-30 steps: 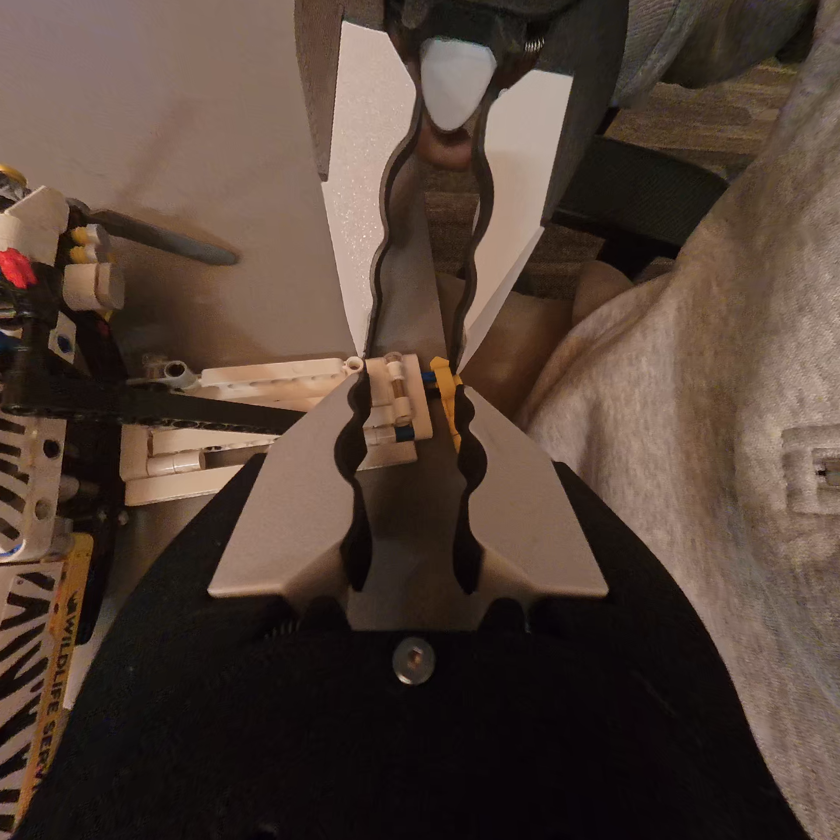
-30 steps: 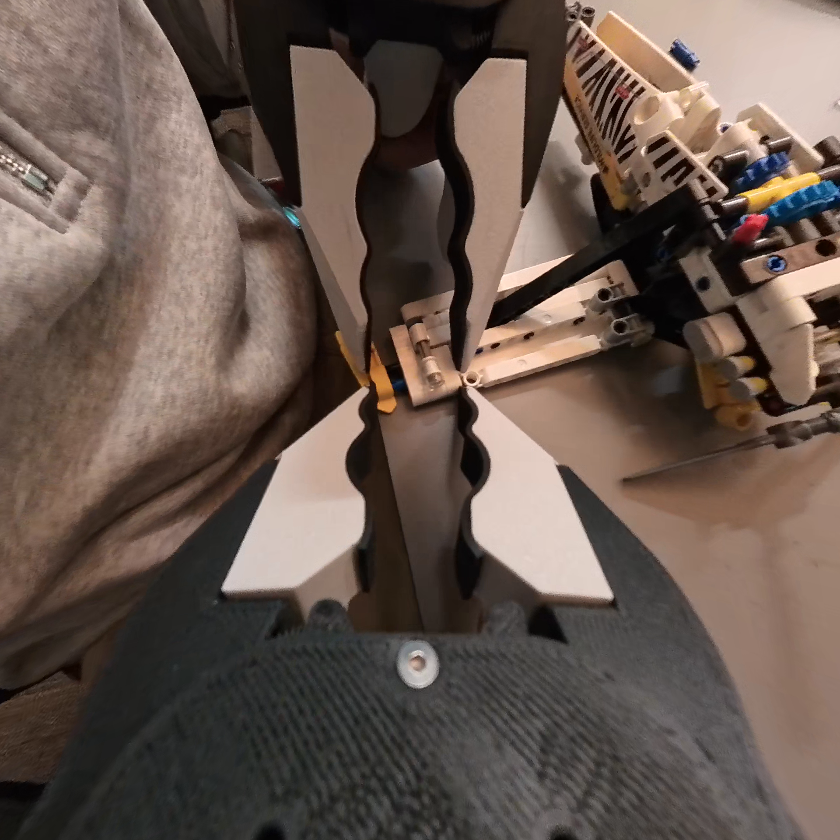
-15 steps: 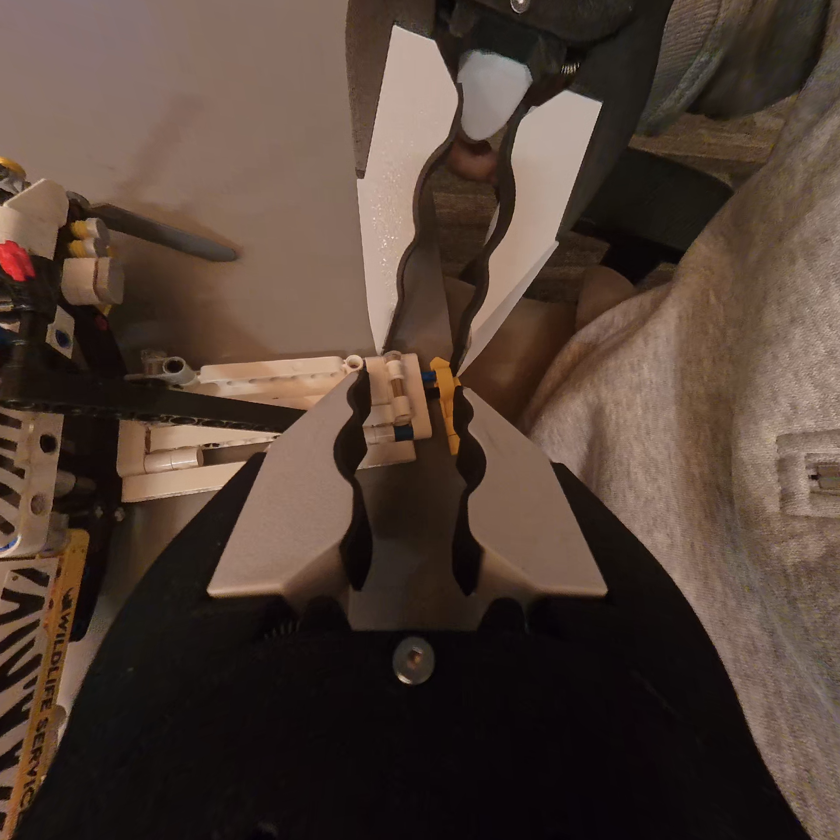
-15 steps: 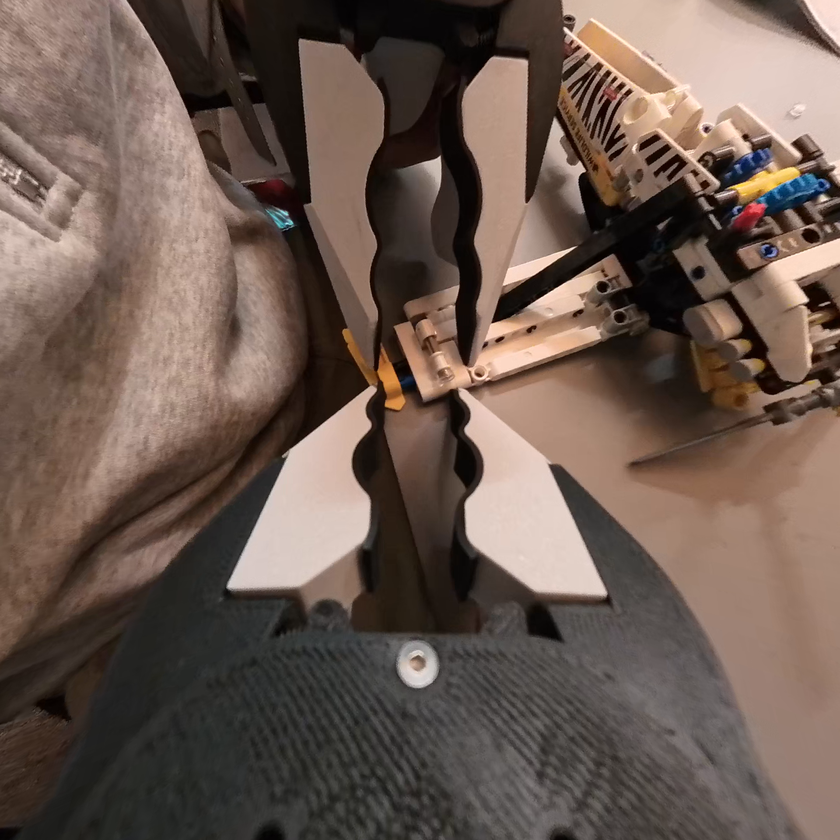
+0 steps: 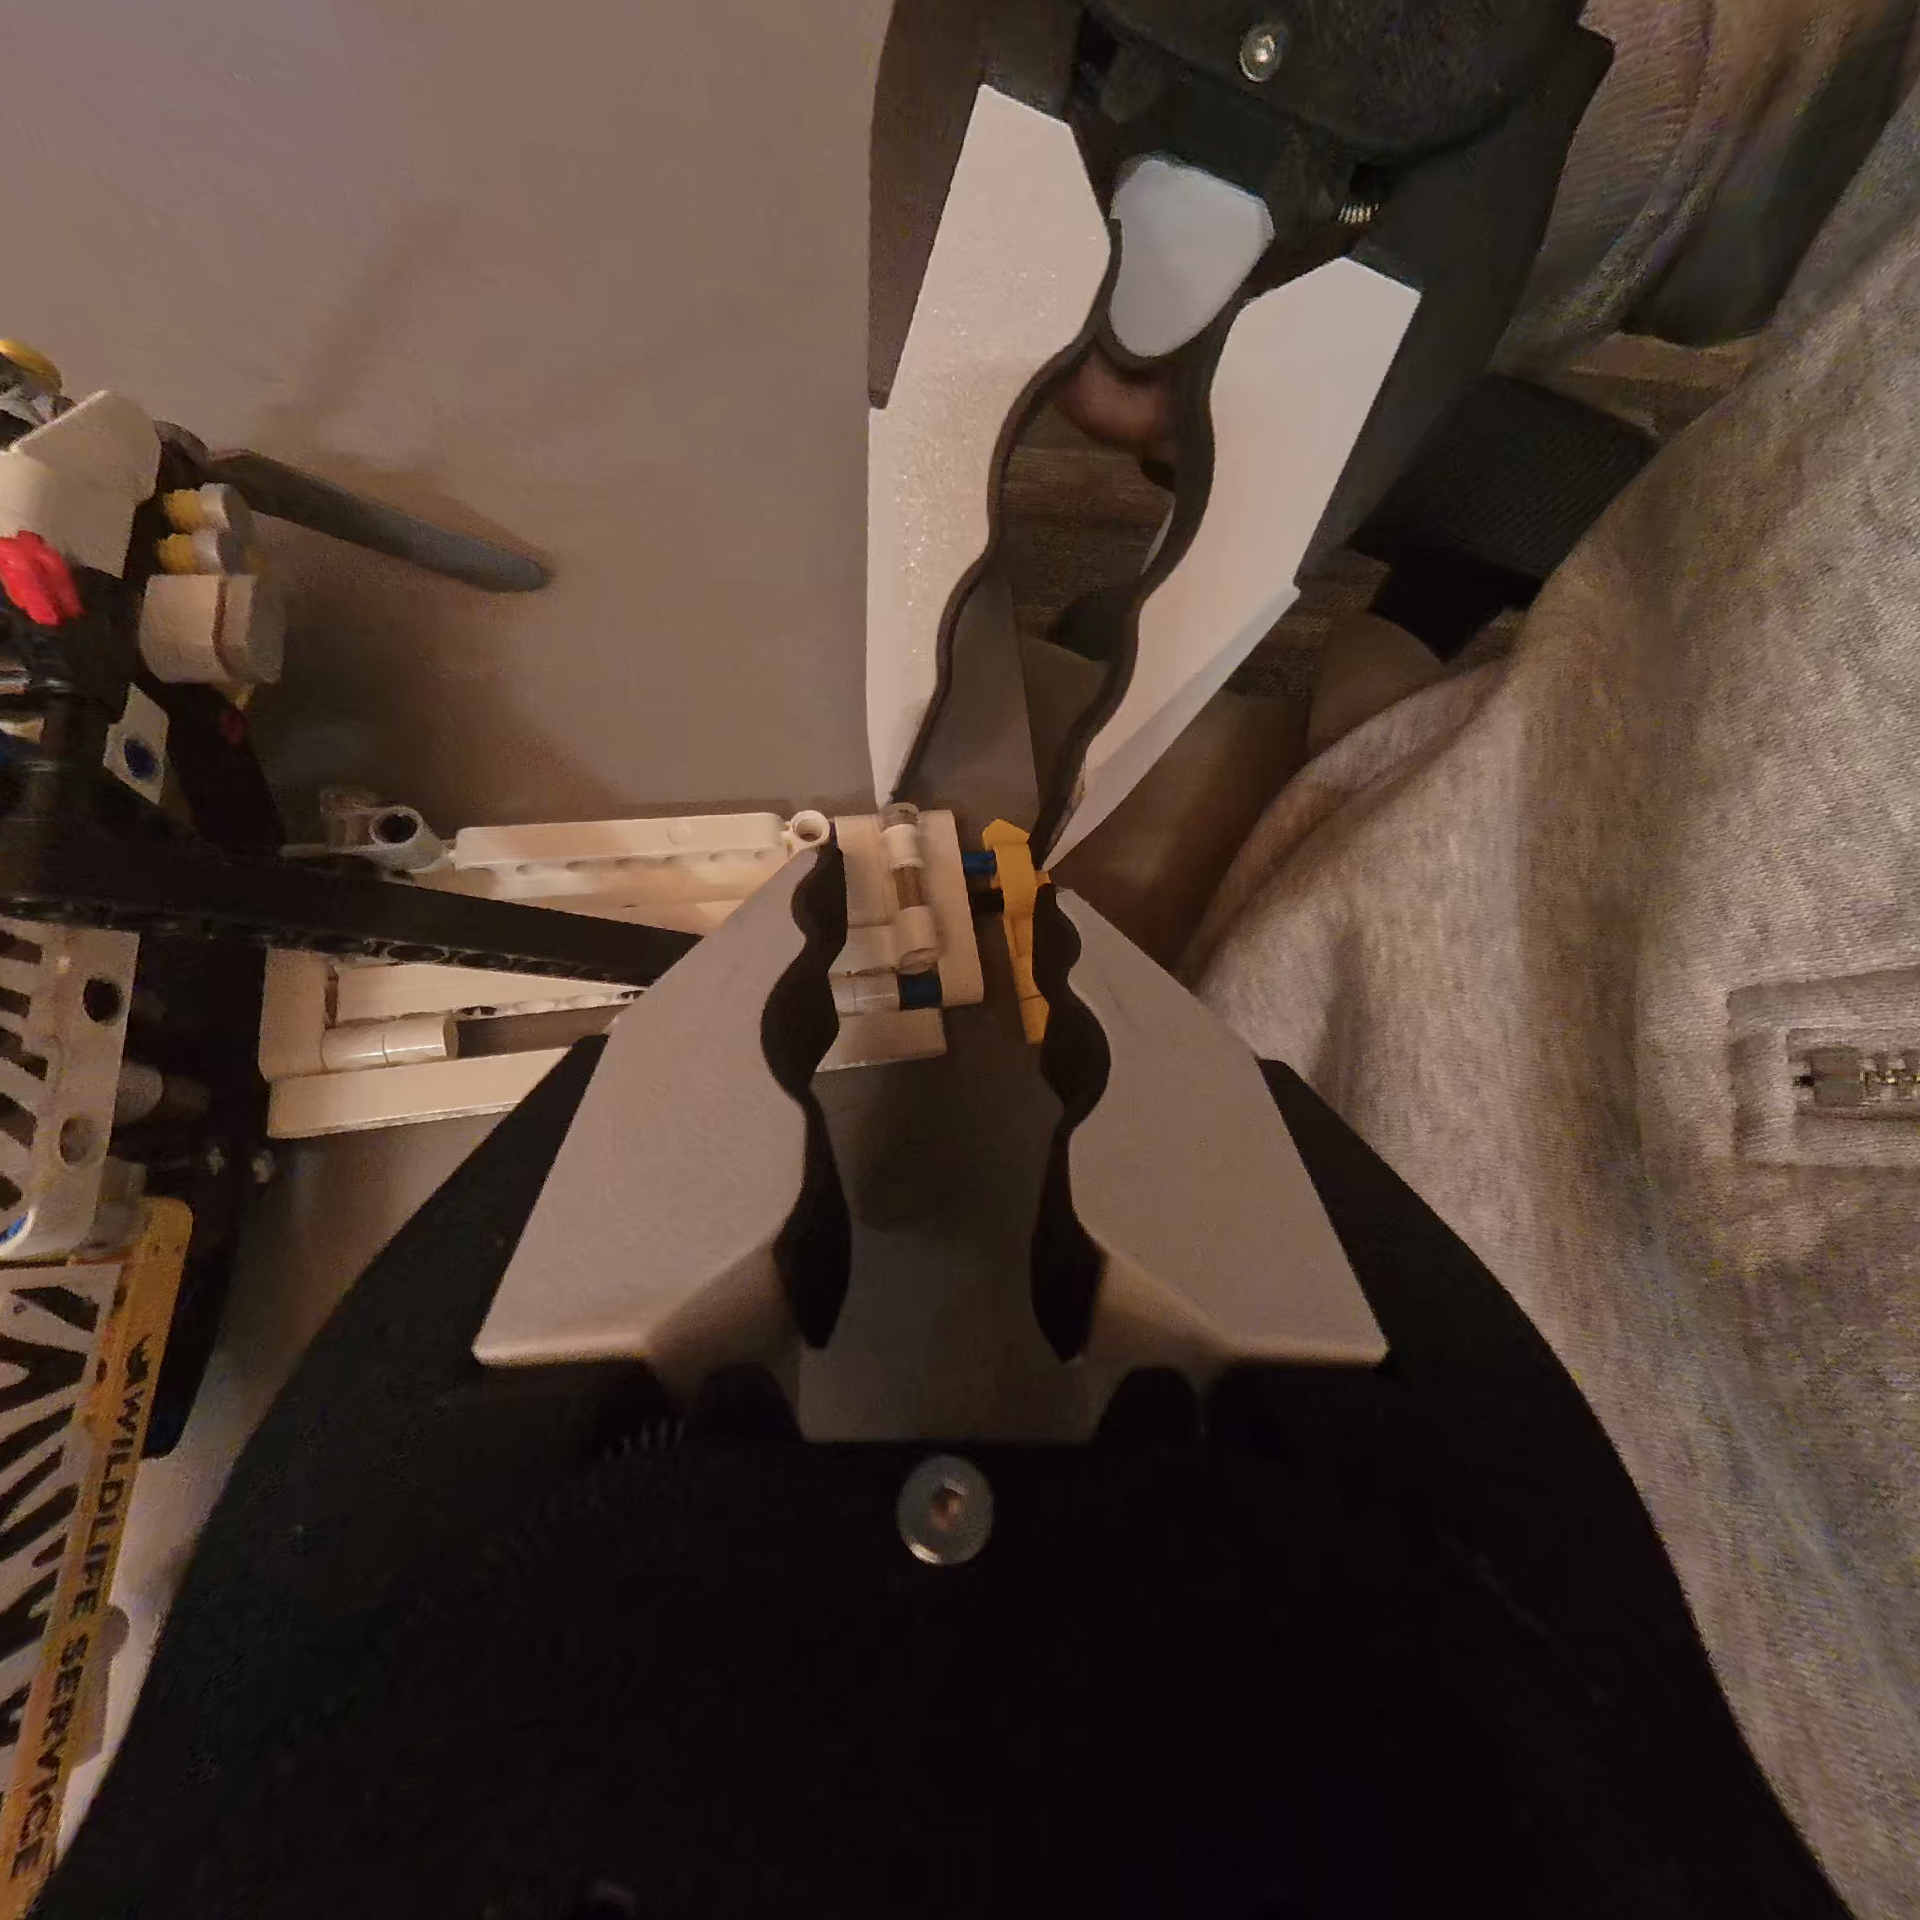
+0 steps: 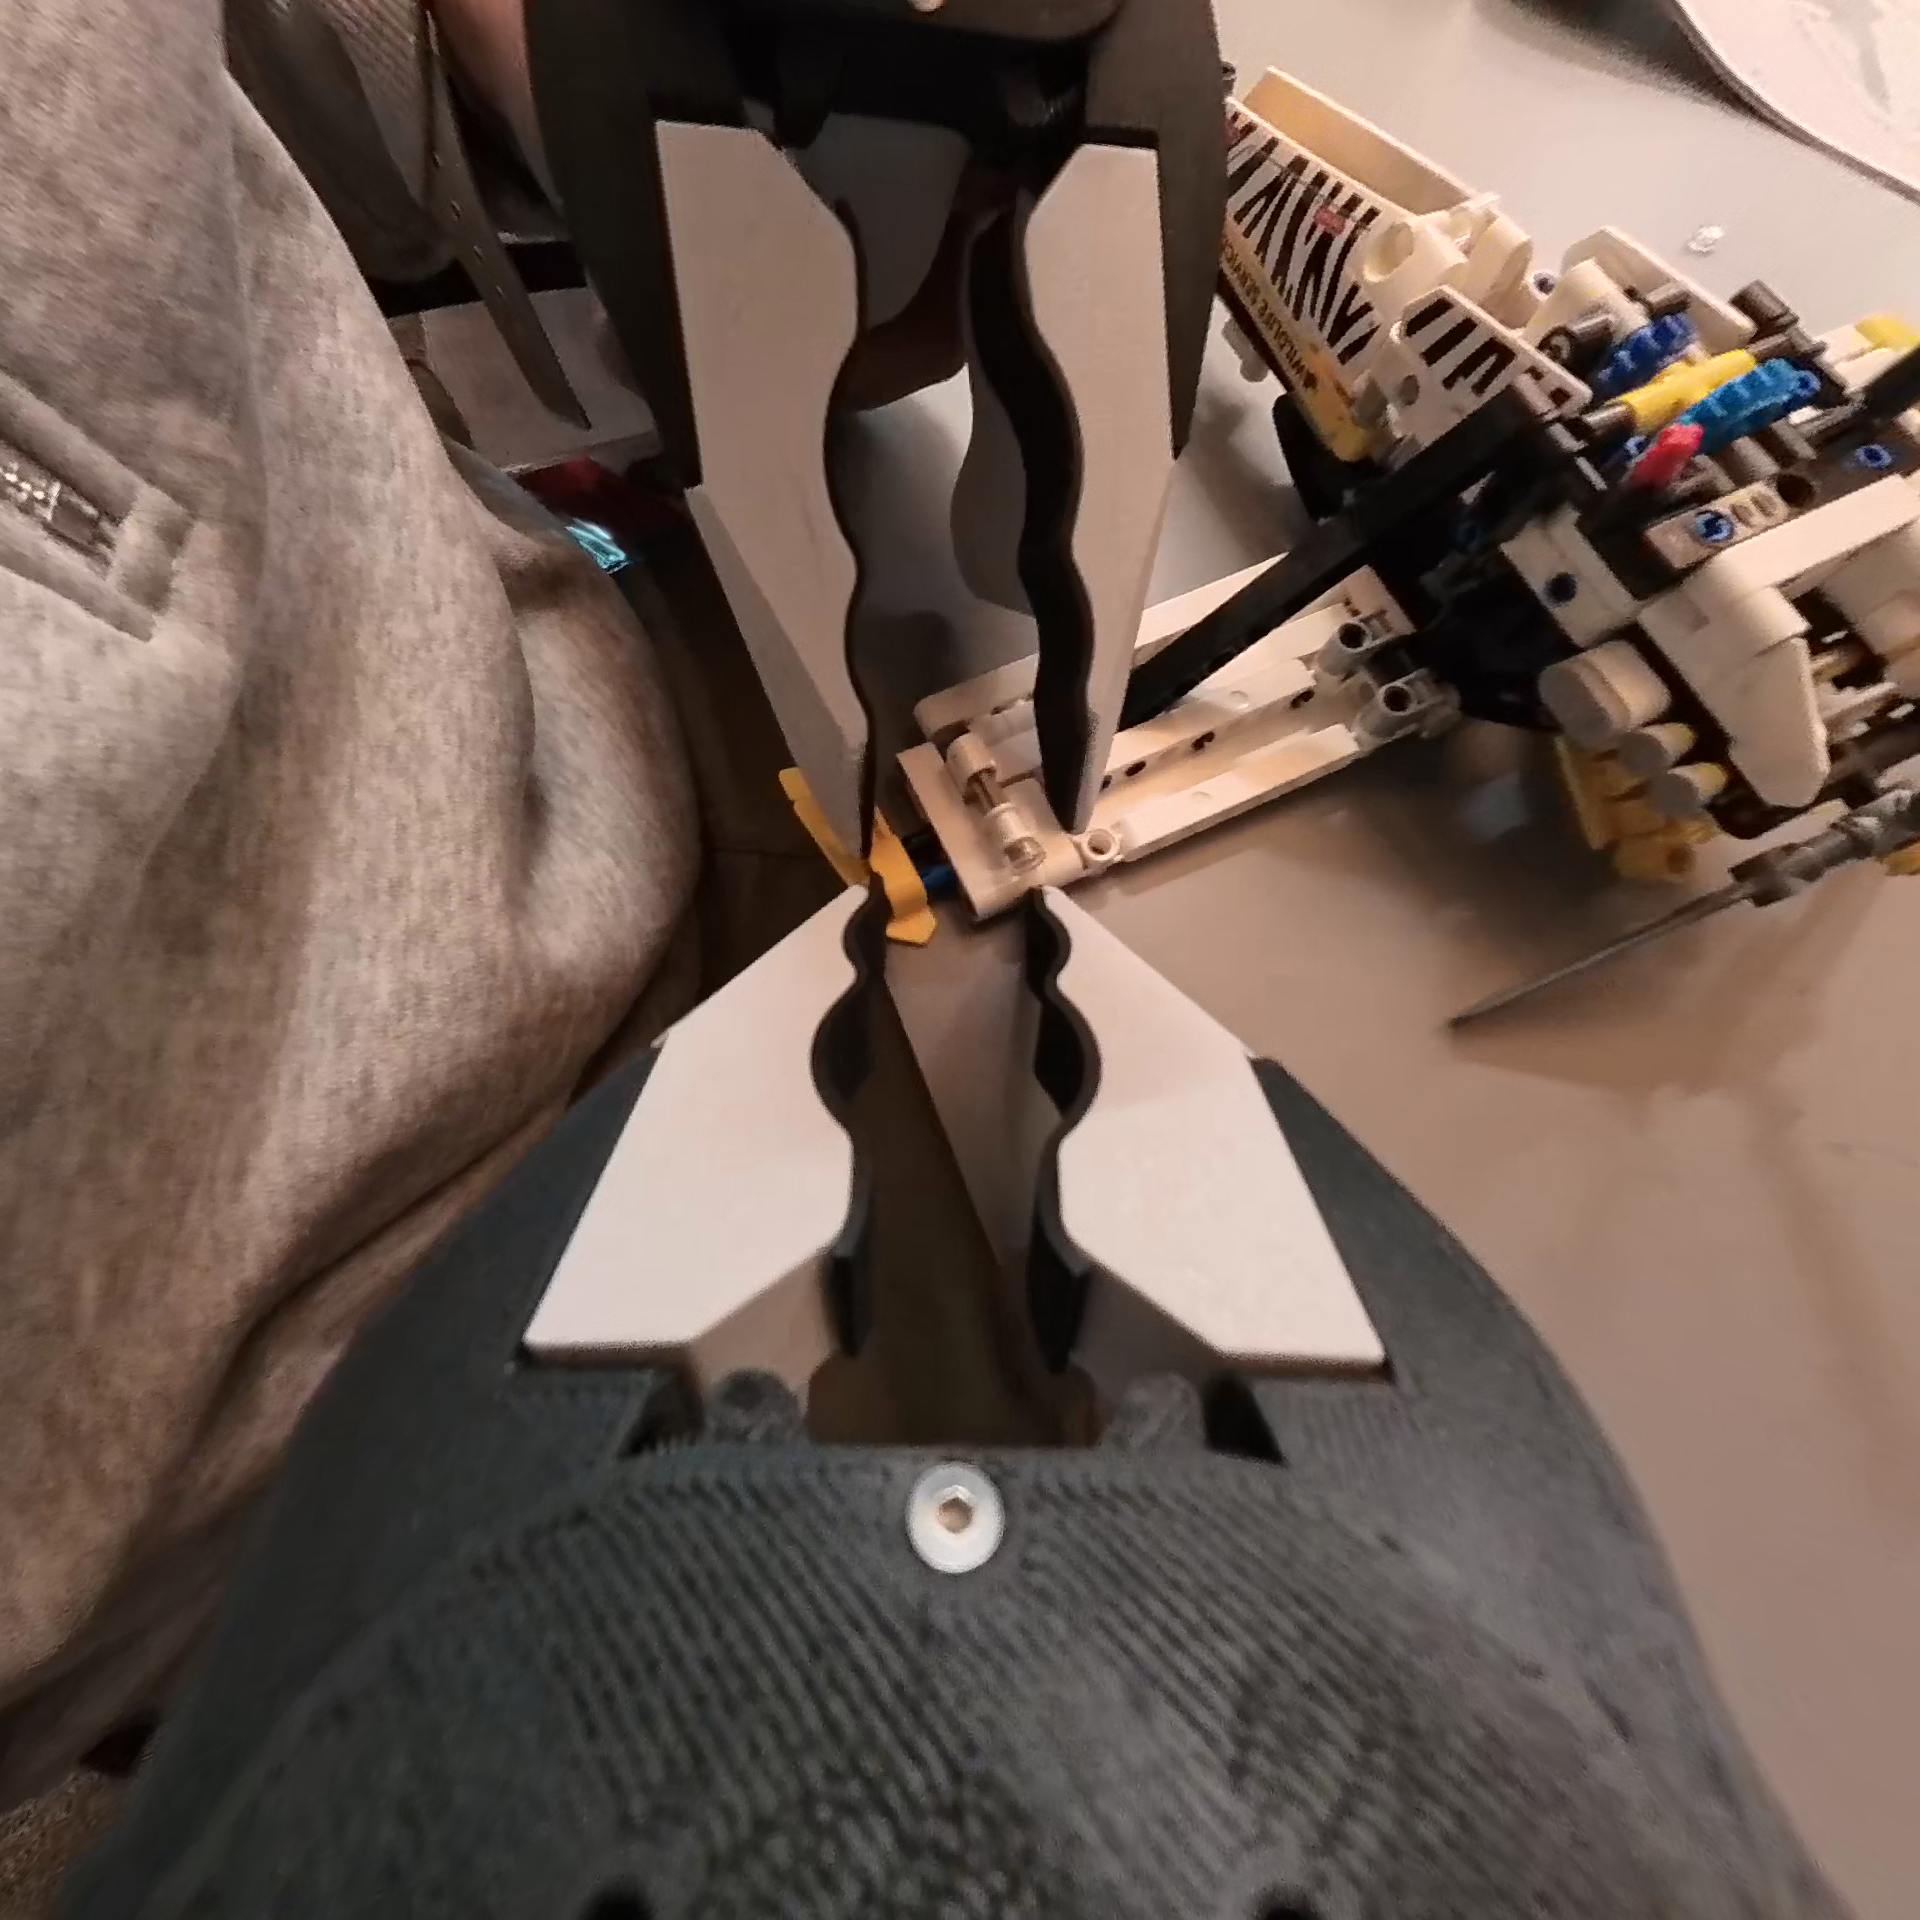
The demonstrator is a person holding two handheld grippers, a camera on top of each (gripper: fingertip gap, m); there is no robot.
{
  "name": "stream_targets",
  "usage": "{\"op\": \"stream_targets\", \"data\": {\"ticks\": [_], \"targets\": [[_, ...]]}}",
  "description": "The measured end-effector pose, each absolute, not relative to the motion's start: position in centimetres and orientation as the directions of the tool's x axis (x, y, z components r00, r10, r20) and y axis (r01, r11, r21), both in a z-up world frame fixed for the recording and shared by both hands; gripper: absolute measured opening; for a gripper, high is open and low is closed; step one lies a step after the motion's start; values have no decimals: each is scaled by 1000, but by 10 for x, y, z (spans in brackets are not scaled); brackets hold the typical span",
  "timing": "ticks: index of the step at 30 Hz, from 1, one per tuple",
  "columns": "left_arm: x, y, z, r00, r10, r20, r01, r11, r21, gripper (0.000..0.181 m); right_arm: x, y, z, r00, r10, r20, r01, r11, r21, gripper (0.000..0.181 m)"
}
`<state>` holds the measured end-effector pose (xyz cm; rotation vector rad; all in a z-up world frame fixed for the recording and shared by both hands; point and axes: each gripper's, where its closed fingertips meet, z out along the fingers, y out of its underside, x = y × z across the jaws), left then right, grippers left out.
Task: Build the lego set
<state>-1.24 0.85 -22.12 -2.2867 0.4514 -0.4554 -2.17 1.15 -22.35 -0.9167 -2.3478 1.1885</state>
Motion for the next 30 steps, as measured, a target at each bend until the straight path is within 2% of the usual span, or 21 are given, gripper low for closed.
{"op": "stream_targets", "data": {"ticks": [15,30], "targets": [[-10,8,-220,872,-457,175,-191,-648,-737,40,-22,11,-221,-660,751,21,425,397,-814,27],[-14,9,-221,884,-438,164,-188,-653,-734,36,-22,12,-221,-655,755,-28,468,376,-800,28]]}}
